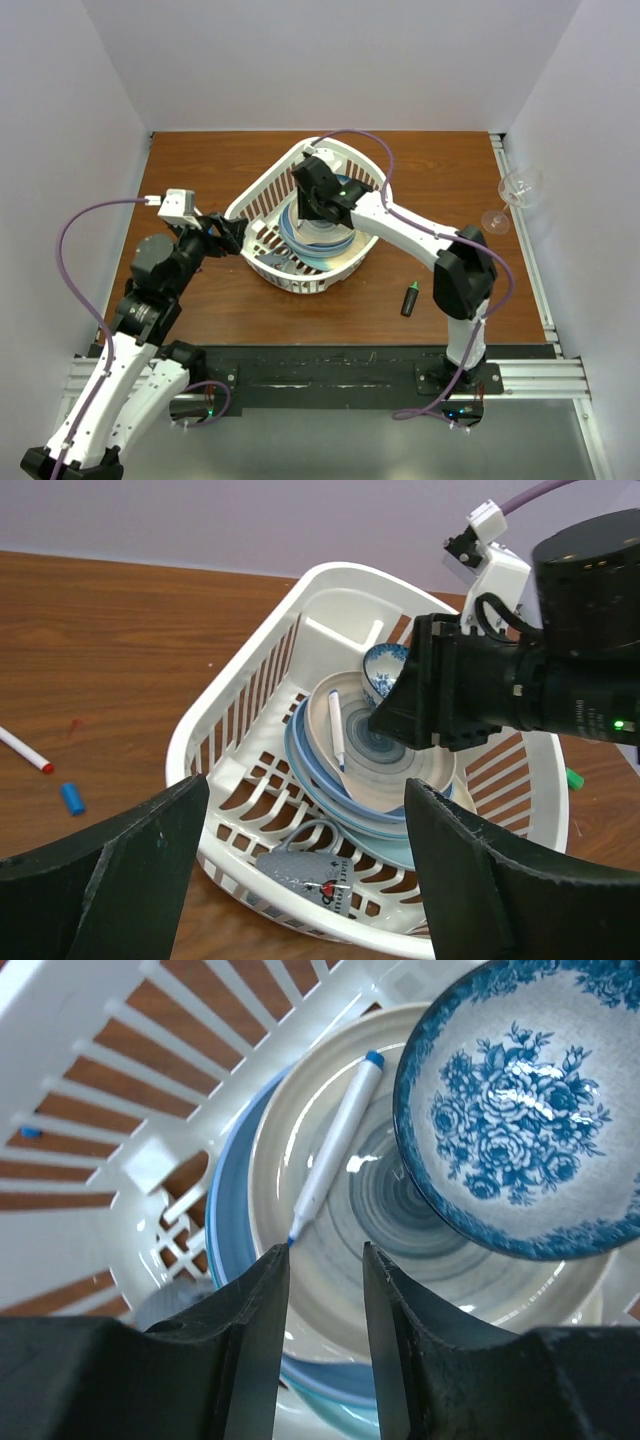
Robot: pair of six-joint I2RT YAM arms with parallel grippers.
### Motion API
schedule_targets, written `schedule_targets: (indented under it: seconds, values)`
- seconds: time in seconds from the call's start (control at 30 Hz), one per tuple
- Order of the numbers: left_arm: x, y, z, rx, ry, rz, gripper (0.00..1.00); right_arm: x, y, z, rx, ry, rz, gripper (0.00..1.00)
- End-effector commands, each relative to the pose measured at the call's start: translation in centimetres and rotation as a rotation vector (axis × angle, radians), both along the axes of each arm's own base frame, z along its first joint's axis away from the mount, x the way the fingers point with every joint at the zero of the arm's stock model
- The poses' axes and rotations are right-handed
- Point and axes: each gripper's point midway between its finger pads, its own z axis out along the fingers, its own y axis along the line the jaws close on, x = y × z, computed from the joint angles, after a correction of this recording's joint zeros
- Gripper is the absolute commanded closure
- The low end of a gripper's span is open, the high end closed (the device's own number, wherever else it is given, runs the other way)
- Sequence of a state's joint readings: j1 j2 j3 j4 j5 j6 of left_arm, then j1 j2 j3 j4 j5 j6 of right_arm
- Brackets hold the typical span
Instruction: Insert the pens into the pen caps
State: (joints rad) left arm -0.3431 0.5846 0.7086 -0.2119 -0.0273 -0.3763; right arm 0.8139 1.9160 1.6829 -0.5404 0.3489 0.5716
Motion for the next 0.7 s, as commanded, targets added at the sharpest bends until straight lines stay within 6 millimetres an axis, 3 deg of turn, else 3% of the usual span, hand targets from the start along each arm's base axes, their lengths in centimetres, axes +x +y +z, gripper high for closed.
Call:
schedule_targets:
  seconds: [0.0,0.33,0.67]
  values:
    - [-0.4,1.4,1.0,0.025,-0.062,0.060,0.16,2.2,-0.1,2.0,0.016,-0.074,-0.154,0.60]
    - [-0.6,1.7,1.4,0.021,-0.077,0.070,0.15,4.0,1.7,-0.7,-0.026,-0.047,-0.187,0.62]
    - [-0.9,2.1,1.8,0.014,-0.093,0.085,0.14,4.1,1.5,-3.1,-0.086,-0.019,-0.218,0.64]
